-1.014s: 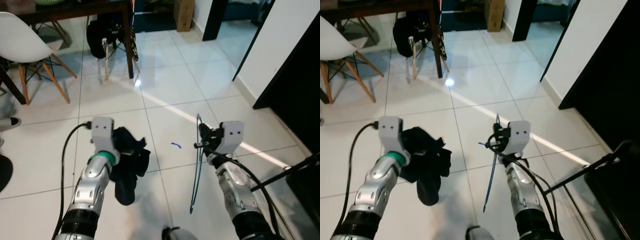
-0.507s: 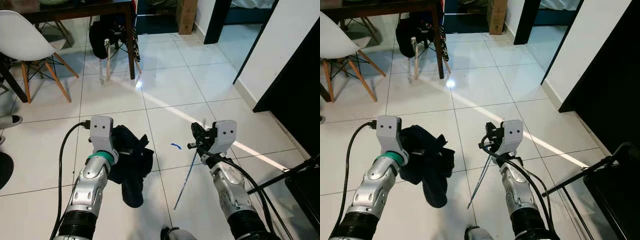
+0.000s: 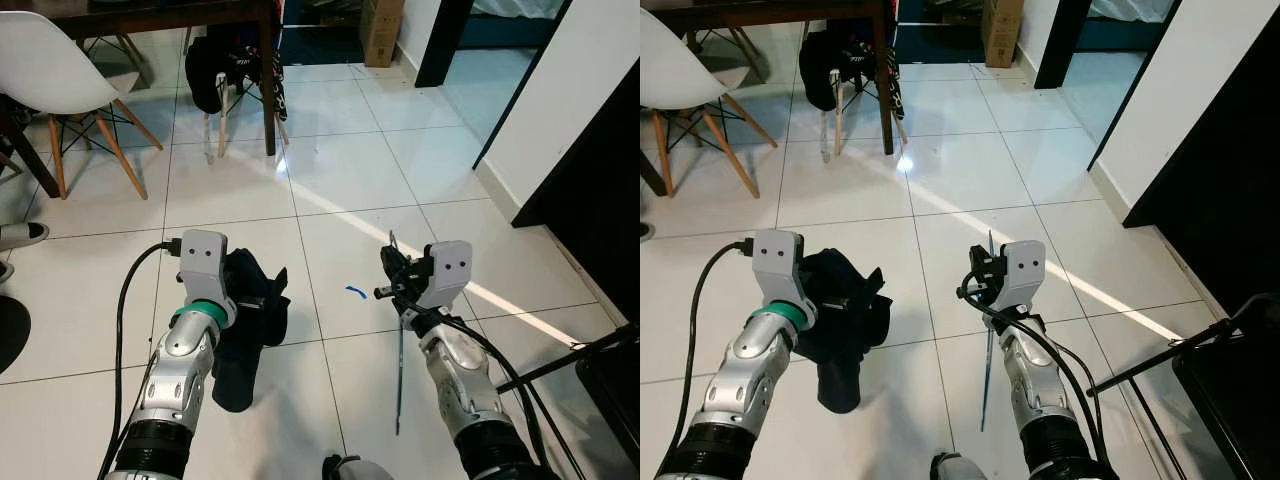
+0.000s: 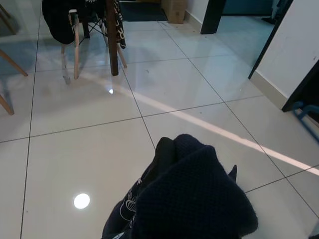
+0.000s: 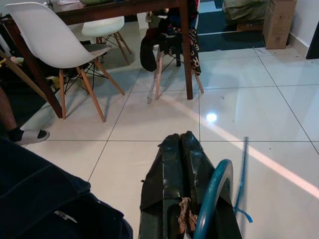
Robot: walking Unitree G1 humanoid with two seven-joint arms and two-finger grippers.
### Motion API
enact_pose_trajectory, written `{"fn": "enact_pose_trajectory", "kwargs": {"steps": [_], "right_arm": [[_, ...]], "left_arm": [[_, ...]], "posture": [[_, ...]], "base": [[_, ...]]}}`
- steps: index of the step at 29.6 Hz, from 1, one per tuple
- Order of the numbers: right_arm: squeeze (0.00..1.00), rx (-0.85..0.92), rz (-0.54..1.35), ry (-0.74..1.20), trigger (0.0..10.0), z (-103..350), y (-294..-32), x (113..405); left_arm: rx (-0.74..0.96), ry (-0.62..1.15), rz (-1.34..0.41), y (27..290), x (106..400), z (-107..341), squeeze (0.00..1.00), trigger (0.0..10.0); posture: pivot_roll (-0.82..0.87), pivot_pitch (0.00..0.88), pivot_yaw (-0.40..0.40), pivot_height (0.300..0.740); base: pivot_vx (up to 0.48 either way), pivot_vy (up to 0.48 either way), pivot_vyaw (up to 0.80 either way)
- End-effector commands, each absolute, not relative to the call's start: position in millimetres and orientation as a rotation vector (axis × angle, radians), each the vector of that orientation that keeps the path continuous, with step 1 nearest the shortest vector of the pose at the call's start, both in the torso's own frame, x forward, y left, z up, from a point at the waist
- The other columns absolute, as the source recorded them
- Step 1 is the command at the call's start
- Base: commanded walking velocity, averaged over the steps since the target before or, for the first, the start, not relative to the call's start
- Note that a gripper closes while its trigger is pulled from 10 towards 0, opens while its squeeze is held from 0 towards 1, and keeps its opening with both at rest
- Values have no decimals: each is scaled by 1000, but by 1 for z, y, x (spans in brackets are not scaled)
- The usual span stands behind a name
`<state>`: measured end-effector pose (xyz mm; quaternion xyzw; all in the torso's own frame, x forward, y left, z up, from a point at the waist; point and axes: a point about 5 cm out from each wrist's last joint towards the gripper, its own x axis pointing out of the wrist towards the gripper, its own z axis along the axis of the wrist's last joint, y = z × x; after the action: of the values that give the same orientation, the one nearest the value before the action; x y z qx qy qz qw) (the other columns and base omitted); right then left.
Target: Hang hanger
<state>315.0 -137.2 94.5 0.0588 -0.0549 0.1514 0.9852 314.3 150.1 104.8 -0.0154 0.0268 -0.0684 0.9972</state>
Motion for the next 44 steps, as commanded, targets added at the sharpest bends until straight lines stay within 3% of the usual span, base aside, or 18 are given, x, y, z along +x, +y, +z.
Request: {"fn": "enact_pose_trajectory", "kwargs": {"steps": [1, 44], "right_arm": [[0, 121, 300, -97, 10000, 91, -139, 313], [0, 151, 298, -77, 10000, 90, -134, 317]], "left_arm": [[-29, 1, -156, 148, 316, 115, 0, 10000], [-34, -19, -156, 151, 319, 127, 0, 10000]], "posture": [[-28, 12, 28, 740], [-9, 46, 31, 740]], "base": [[0, 0, 0], [297, 0, -27]]}}
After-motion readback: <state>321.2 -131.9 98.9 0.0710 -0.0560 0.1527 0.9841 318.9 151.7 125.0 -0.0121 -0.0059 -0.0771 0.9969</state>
